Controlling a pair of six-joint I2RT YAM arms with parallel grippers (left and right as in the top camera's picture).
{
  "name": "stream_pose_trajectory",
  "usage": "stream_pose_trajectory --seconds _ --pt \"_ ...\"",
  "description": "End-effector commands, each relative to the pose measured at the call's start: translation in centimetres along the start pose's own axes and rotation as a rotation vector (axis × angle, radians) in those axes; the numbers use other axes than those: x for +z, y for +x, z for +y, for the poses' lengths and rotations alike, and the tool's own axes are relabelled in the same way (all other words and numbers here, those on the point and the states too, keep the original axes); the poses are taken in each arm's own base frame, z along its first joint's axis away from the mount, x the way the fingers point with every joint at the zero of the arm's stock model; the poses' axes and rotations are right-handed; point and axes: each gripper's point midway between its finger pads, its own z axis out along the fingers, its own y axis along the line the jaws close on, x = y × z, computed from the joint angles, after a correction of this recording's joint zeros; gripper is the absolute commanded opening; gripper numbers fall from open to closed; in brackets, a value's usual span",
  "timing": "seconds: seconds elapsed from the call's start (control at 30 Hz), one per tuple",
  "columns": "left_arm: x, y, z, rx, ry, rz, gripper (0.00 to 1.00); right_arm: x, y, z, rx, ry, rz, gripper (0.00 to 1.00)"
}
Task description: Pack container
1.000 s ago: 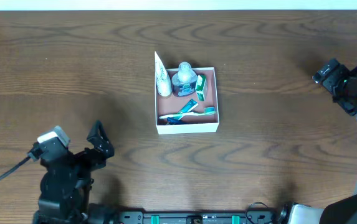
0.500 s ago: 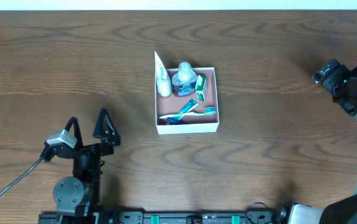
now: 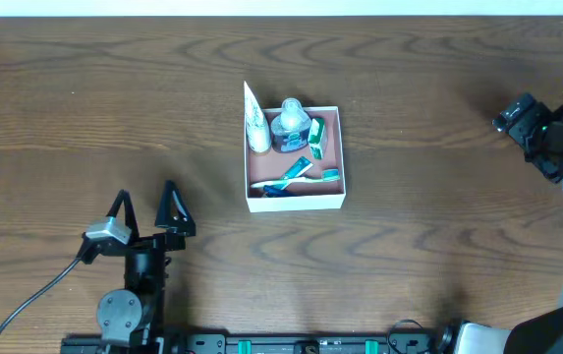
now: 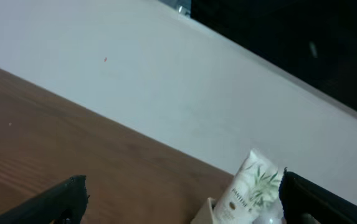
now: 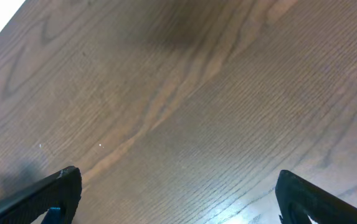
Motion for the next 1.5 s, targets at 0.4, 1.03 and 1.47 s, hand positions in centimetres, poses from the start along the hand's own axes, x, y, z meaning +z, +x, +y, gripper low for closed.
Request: stream_pose_trajectory --seconds 0.4,1.03,1.47 --pt "-0.4 5.7 3.1 0.080 -0.089 0.178 0.98 -0.3 -0.5 -0.1 0.014 0.002 -0.015 0.99" --pt "-0.9 7.6 3.8 0.168 -0.094 0.266 0.98 -0.3 -0.5 -0.1 0.014 0.002 -0.015 0.99" --pt "-0.9 7.6 3.8 0.168 -0.094 0.266 0.98 -0.3 -0.5 -0.1 0.014 0.002 -0.015 0.99"
